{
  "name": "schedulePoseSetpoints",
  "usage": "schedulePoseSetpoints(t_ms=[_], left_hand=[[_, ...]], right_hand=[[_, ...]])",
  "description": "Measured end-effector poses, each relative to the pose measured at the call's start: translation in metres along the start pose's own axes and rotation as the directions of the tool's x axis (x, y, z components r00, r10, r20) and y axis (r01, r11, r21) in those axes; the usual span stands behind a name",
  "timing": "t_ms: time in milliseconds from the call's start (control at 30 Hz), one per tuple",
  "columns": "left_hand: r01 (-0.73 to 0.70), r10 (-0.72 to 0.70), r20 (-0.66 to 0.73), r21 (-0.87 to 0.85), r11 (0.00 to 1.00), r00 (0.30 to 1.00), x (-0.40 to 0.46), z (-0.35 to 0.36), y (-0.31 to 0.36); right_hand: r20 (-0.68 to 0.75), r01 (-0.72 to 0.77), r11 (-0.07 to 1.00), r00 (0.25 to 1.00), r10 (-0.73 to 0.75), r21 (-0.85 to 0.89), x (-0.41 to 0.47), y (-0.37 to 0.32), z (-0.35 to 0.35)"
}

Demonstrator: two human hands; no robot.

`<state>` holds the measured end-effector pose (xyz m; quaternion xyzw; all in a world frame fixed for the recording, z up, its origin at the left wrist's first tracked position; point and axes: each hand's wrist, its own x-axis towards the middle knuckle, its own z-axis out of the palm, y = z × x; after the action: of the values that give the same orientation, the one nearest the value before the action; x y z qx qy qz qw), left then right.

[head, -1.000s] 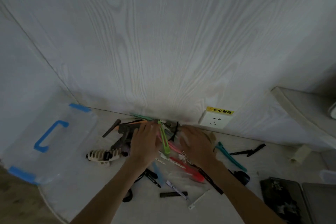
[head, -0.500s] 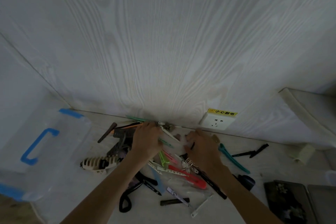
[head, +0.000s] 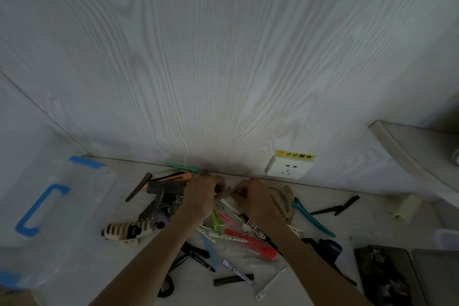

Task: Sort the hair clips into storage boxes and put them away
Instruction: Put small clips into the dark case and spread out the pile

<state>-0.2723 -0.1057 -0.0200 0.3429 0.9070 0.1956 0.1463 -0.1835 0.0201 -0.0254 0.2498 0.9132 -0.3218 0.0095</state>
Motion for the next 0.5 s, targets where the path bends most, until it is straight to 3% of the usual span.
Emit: schedulePoseSetpoints(t_ms=[100, 167, 233, 300, 433, 500], left_hand=[[0.035, -0.036, -0.018, -0.045, 0.998, 0.999, -0.003, -0.005, -0.002], [0.015, -0.019, -0.103, -0.037, 0.999, 0.994, -0.006, -0.007, -0.001], [0.001, -0.008, -0.176, -0.044, 0.999, 0.984, -0.010, -0.010, 0.000], [-0.018, -0.002, -0.223, -0.085, 0.996, 0.975, -0.019, -0.012, 0.003], [0.005, -0.053, -0.136, -0.327, 0.945, 0.989, -0.039, -0.020, 0.021], [-0.012, -0.016, -0.069, -0.378, 0.926, 0.997, -0.045, -0.021, 0.030]], right_hand=[[0.033, -0.026, 0.987, 0.999, 0.021, 0.158, -0.002, 0.002, -0.005], [-0.011, -0.121, 0.898, 0.990, 0.139, 0.423, -0.006, 0.002, -0.008], [0.067, -0.238, 0.668, 0.960, 0.271, 0.706, -0.011, 0.000, -0.015], [0.225, -0.347, 0.452, 0.926, 0.302, 0.822, -0.020, -0.006, -0.027], [0.460, -0.471, -0.011, 0.857, 0.232, 0.882, -0.053, -0.006, -0.058], [0.538, -0.516, -0.162, 0.830, 0.149, 0.841, -0.072, 0.000, -0.070]])
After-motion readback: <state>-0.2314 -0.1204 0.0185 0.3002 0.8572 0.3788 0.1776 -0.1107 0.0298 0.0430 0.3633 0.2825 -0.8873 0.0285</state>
